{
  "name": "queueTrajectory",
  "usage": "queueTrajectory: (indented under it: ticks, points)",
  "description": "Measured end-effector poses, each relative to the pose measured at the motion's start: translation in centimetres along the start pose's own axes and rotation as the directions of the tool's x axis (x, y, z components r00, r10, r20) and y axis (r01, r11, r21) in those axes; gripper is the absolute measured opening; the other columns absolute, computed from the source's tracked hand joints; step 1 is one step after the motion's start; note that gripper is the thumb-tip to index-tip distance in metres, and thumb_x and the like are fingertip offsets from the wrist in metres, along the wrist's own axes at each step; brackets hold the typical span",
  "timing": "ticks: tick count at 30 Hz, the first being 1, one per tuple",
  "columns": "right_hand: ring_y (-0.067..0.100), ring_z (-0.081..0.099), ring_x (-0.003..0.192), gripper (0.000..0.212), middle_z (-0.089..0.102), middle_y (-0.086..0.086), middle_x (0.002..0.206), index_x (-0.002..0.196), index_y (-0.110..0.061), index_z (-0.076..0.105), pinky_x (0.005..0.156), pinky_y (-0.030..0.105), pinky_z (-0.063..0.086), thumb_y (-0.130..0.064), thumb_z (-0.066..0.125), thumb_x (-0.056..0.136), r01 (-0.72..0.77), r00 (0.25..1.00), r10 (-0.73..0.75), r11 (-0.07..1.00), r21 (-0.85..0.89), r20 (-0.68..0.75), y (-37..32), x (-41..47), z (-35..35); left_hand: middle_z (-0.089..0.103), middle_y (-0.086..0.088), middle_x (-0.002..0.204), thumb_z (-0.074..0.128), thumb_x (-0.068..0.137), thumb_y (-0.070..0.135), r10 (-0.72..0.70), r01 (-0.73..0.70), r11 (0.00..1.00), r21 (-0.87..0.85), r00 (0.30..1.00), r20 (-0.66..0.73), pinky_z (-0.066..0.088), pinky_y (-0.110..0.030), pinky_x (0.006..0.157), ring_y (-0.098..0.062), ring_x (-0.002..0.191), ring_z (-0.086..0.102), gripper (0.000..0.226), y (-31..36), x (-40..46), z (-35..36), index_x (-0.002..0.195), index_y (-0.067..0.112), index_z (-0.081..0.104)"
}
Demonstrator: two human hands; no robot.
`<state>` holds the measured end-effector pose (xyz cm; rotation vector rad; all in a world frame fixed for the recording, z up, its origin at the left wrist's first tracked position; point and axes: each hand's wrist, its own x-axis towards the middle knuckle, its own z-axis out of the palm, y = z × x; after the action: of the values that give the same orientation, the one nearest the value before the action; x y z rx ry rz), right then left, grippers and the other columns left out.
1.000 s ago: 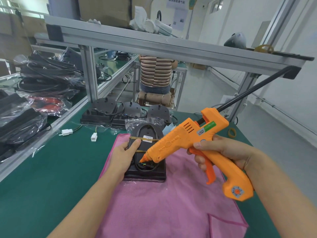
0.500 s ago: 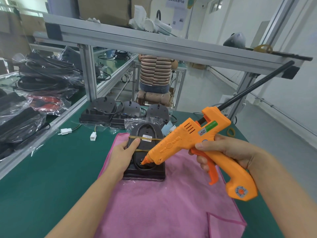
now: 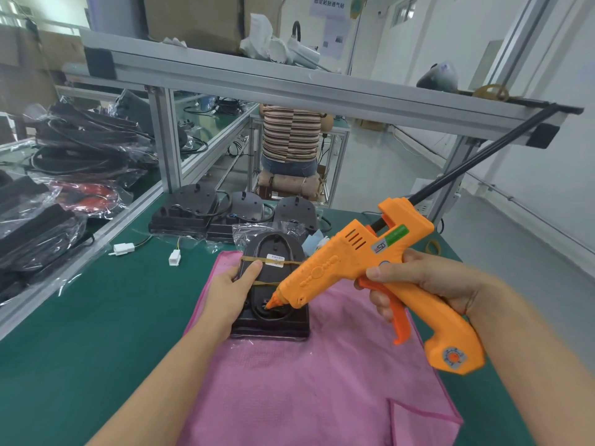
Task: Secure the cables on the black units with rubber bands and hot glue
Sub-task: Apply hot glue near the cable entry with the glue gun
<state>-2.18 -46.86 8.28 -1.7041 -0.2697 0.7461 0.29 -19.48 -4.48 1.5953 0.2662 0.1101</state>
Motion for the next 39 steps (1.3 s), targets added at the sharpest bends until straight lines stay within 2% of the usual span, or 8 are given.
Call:
queueTrajectory:
  ticks: [5,10,17,30,33,35,37,39]
  points:
    - [0.024,0.060,0.063,0.041,0.059,0.015,0.071,0.112,-0.004,0.064,0.068,0.037,0.055,-0.026,0.074,0.079,-0.003,1.000,0.003,1.000,-0.014,-0.002,-0.1,0.4,0.4,0.070,0.006,0.094,0.061,0.092,0.039,-0.002,0.002,1.000,-0.001,1.000,-0.007,0.046,-0.027,0.082,-0.019,0.098,0.064,0.034,0.1,-0.1,-0.1,0.113,0.013,0.069]
    - [0.024,0.059,0.063,0.049,0.059,0.014,0.072,0.119,0.002,0.057,0.068,0.038,0.055,-0.024,0.072,0.081,-0.001,1.000,0.001,1.000,-0.004,-0.006,-0.1,0.8,0.4,0.070,-0.008,0.111,0.061,0.092,0.041,-0.019,0.019,1.000,-0.014,1.000,0.001,0.046,-0.043,0.102,-0.028,0.111,0.062,0.043,0.1,-0.1,0.0,0.122,0.009,0.065]
    - [0.024,0.059,0.061,0.030,0.058,0.014,0.070,0.104,-0.002,0.062,0.065,0.038,0.054,-0.023,0.068,0.083,-0.003,1.000,0.003,1.000,0.021,-0.021,0.0,0.5,0.1,0.063,-0.012,0.128,0.061,0.091,0.043,-0.023,0.023,1.000,-0.020,1.000,0.006,0.042,-0.043,0.107,-0.026,0.120,0.057,0.055,0.0,0.1,-0.1,0.133,0.008,0.057]
    - [0.024,0.059,0.063,0.030,0.058,0.015,0.071,0.105,-0.007,0.067,0.066,0.038,0.054,-0.025,0.073,0.081,-0.005,1.000,0.004,0.998,0.058,0.008,0.6,0.3,0.1,0.058,-0.010,0.136,0.061,0.090,0.046,-0.014,0.014,1.000,-0.015,1.000,0.021,0.038,-0.044,0.111,-0.026,0.127,0.052,0.062,-0.3,0.3,-0.2,0.138,0.008,0.052]
    - [0.024,0.060,0.063,0.042,0.059,0.016,0.073,0.110,-0.006,0.066,0.067,0.038,0.054,-0.028,0.079,0.076,-0.012,1.000,0.012,0.998,0.055,0.000,1.2,0.1,-0.2,0.067,-0.005,0.123,0.061,0.090,0.044,-0.035,0.036,0.999,-0.028,0.999,0.028,0.047,-0.032,0.100,-0.018,0.113,0.062,0.055,-0.2,0.3,-0.2,0.134,0.012,0.057]
    - [0.024,0.060,0.063,0.044,0.060,0.016,0.073,0.110,-0.007,0.066,0.067,0.038,0.054,-0.028,0.080,0.074,-0.017,1.000,0.018,0.997,0.075,-0.007,1.6,0.0,-0.5,0.076,0.002,0.096,0.062,0.091,0.040,-0.055,0.057,0.997,-0.060,0.998,0.036,0.052,-0.018,0.072,-0.009,0.086,0.071,0.039,-0.2,0.4,-0.2,0.121,0.015,0.065]
    - [0.024,0.060,0.063,0.038,0.060,0.016,0.073,0.106,-0.010,0.068,0.067,0.038,0.054,-0.027,0.080,0.074,-0.029,1.000,0.030,0.995,0.094,-0.009,1.9,-0.2,-0.7,0.076,0.005,0.078,0.062,0.092,0.037,-0.074,0.076,0.993,-0.086,0.997,0.031,0.051,-0.018,0.059,-0.008,0.069,0.071,0.026,-0.2,0.4,-0.2,0.107,0.017,0.070]
    - [0.024,0.059,0.063,0.032,0.059,0.015,0.072,0.101,-0.009,0.070,0.066,0.038,0.053,-0.028,0.078,0.076,-0.053,0.999,0.053,0.992,0.112,-0.003,2.3,-0.5,-0.9,0.076,0.005,0.074,0.063,0.091,0.036,-0.080,0.082,0.991,-0.110,0.997,0.020,0.052,-0.021,0.060,-0.010,0.067,0.071,0.022,-0.1,0.4,-0.2,0.101,0.018,0.071]
